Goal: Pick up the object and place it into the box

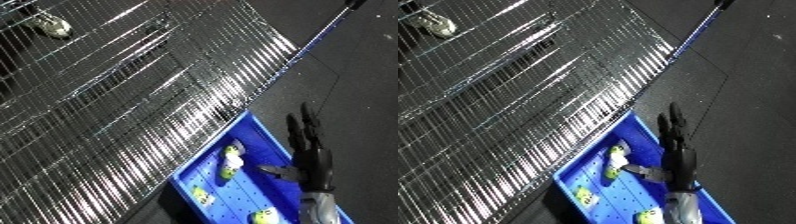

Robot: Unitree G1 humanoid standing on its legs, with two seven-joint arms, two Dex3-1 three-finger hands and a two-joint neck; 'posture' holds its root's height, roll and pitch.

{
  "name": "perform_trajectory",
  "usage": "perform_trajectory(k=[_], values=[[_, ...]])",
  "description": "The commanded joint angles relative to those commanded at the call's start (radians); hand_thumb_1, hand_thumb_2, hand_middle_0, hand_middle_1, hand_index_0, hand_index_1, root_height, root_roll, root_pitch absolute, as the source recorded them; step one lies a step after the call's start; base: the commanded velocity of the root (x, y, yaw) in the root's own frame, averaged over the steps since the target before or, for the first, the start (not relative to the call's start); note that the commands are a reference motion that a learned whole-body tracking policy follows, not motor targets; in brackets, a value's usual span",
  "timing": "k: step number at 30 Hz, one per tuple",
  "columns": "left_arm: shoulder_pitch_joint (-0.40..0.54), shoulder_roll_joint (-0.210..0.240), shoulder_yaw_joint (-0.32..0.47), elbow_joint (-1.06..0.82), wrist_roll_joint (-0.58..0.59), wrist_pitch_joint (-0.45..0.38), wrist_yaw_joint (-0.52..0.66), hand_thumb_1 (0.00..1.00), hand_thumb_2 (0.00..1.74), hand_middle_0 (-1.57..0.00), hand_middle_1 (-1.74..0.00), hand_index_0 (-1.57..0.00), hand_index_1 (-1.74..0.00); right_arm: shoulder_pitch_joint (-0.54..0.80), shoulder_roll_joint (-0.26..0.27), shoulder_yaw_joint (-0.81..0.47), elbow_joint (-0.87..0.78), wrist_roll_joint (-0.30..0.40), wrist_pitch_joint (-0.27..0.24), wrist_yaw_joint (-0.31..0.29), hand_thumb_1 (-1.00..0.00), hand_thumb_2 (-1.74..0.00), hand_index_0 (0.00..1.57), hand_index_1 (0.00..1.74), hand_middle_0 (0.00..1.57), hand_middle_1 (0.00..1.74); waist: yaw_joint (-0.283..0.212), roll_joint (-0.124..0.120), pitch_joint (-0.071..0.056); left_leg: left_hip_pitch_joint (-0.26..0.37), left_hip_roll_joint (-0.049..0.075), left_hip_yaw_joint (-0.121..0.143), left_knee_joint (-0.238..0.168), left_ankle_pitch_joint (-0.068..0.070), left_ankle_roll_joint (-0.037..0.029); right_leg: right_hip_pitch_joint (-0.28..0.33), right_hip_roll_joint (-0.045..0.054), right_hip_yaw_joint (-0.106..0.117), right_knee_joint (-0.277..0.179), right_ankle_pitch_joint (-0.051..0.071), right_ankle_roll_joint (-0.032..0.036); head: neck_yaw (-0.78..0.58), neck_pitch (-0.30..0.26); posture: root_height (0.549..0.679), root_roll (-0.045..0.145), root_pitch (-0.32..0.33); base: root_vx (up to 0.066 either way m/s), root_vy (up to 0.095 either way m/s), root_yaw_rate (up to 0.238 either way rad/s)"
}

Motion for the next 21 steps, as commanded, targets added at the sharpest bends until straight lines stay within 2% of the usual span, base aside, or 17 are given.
perform_trajectory(k=[6, 12, 15, 21], values=[[0.0, 0.0, -0.004, -0.004, 0.005, 0.005, -0.005, 1.0, 1.74, -1.57, -1.74, -1.57, -1.74, 0.002, -0.009, 0.035, -0.061, -0.088, 0.064, 0.039, 0.0, 0.0, 0.0, 0.0, 0.0, 0.0, 0.01, -0.014, 0.001, -0.009, 0.002, -0.011, -0.003, 0.008, 0.0005, 0.004, 0.0037, -0.005, -0.004, 0.0, -0.0023, -0.103, -0.014, 0.639, 0.102, 0.033, -0.005, -0.018, 0.052], [-0.017, 0.01, -0.011, -0.006, 0.02, 0.021, -0.002, 1.0, 1.74, -1.57, -1.74, -1.57, -1.74, -0.023, -0.019, 0.094, -0.123, -0.138, 0.142, 0.099, 0.0, 0.0, 0.0, 0.0, 0.0, 0.0, 0.034, -0.037, -0.002, -0.033, 0.002, -0.029, 0.012, 0.004, 0.0032, 0.002, 0.0044, -0.021, 0.003, -0.001, -0.0035, -0.232, -0.039, 0.638, 0.095, 0.031, -0.006, -0.051, 0.078], [-0.026, 0.016, -0.014, -0.004, 0.032, 0.036, -0.003, 1.0, 1.74, -1.57, -1.74, -1.57, -1.74, -0.047, -0.019, 0.122, -0.144, -0.136, 0.172, 0.127, 0.0, 0.0, 0.0, 0.0, 0.0, 0.0, 0.052, -0.05, -0.004, -0.047, 0.001, -0.042, 0.027, 0.002, 0.0054, 0.0, 0.0022, -0.032, 0.011, -0.002, -0.0028, -0.293, -0.055, 0.637, 0.089, 0.027, 0.007, -0.083, 0.094], [-0.043, 0.021, -0.016, -0.001, 0.06, 0.08, -0.012, 1.0, 1.74, -1.57, -1.74, -1.57, -1.74, -0.094, -0.011, 0.172, -0.175, -0.143, 0.224, 0.166, 0.0, 0.0, 0.0, 0.0, 0.0, 0.0, 0.092, -0.066, -0.012, -0.07, -0.004, -0.064, 0.061, -0.002, 0.0104, 0.0, -0.0091, -0.054, 0.031, -0.006, -0.0019, -0.428, -0.093, 0.634, 0.079, 0.017, 0.024, -0.074, 0.129]])
